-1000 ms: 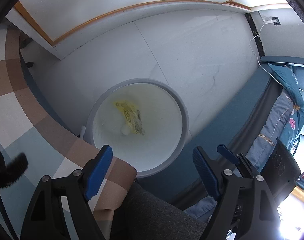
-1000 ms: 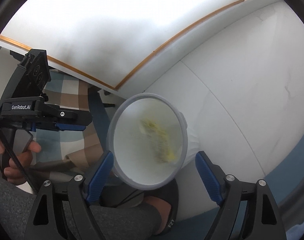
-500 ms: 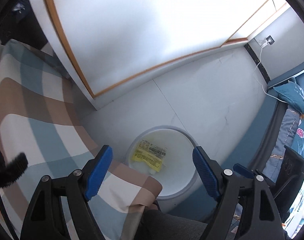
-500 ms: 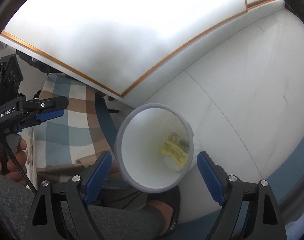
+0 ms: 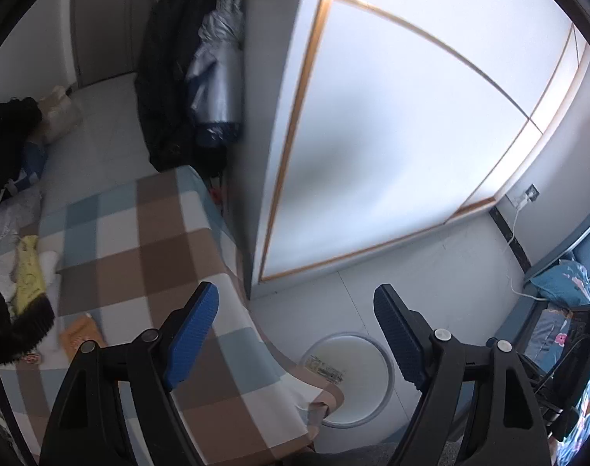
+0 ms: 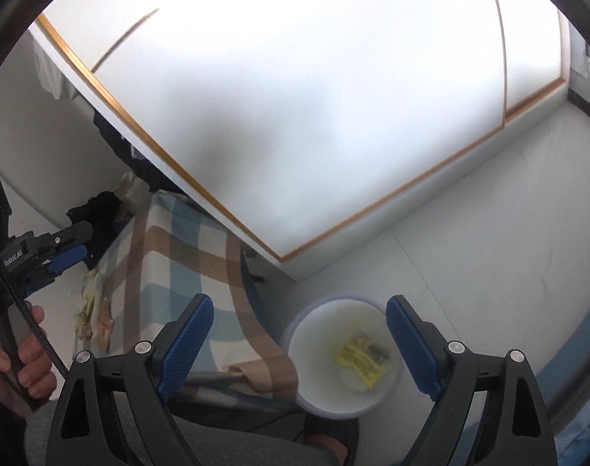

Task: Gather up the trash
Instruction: 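Move both open grippers from the bin back over the table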

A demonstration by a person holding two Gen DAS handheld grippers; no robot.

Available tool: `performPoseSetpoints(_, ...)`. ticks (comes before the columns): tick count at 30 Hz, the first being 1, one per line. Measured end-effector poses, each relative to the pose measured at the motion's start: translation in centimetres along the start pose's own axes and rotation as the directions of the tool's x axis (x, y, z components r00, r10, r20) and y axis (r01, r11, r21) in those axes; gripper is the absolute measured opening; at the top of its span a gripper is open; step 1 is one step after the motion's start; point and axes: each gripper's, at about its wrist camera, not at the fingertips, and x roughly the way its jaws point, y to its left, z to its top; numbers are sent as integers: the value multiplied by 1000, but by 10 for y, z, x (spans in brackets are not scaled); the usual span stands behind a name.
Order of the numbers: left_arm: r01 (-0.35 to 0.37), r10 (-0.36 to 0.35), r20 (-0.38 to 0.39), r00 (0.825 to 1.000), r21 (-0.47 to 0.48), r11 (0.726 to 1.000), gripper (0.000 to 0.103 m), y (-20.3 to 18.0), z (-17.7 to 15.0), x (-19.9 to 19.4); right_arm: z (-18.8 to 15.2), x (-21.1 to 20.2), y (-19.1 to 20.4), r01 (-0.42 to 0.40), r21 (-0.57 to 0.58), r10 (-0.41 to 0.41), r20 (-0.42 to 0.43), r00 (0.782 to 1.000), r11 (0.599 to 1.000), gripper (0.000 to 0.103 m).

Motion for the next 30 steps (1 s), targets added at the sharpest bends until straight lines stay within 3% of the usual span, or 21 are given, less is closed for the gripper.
performPoseSetpoints(7, -104, 112, 152, 982, -61, 993, 87, 57, 1, -62, 25, -35, 88, -60, -151, 79, 122, 989, 987, 95)
performPoseSetpoints(15, -120, 182, 275, 944, -226, 967, 93, 117, -11, -132, 21, -56, 195, -165, -309, 223, 164, 961, 937, 99)
performPoseSetpoints(18, -163, 246, 308, 919, -270, 949, 100, 143, -17, -149, 13, -51, 229, -207, -344, 271, 151, 951, 916, 100)
performPoseSetpoints(20, -236, 334, 320, 886, -308, 922, 102, 163, -23, -156, 6, -43, 248, -234, -362, 298, 132, 945, 903, 101)
performPoseSetpoints(23, -296, 406, 340, 848, -332, 896, 102, 190, -32, -157, -7, -26, 274, -259, -394, 317, 89, 944, 882, 101)
performPoseSetpoints(30, -297, 416, 249, 875, -405, 865, 102, 252, -53, -139, -40, 25, 316, -275, -445, 295, -26, 955, 852, 101)
